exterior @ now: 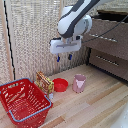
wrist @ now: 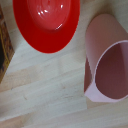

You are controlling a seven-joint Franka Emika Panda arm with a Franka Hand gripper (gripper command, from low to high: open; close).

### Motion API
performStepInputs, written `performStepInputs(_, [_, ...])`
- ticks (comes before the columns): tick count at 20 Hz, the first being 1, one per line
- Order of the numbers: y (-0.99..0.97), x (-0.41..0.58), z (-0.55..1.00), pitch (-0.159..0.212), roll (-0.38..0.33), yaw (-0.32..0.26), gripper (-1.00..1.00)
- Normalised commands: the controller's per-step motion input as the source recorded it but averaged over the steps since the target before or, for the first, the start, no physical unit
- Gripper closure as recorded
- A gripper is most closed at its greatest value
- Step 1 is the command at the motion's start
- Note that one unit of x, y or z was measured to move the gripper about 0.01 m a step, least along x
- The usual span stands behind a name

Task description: Transport the gripper mindfully toward the orange-red bowl and clasp it to elevate with ease. Ensure your robot's arm aligns efficiently with the top drawer's opening. Carefully slide the orange-red bowl into the designated spot with precision. After confirmation, withdraw the gripper gently. Close the drawer smoothly by transitioning the gripper to its handle.

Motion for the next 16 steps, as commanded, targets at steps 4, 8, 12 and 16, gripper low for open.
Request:
performStepInputs(4, [-0.03,0.000,-0.34,0.051,-0.042,0.000,-1.00])
performStepInputs(8, [-0.10,0.000,-0.34,0.058,-0.027,0.000,-1.00])
performStepInputs(12, [-0.16,0.026,-0.34,0.056,-0.001,0.000,-1.00])
performStepInputs(16, [-0.15,0.074,-0.32,0.053,-0.009,0.010,-1.00])
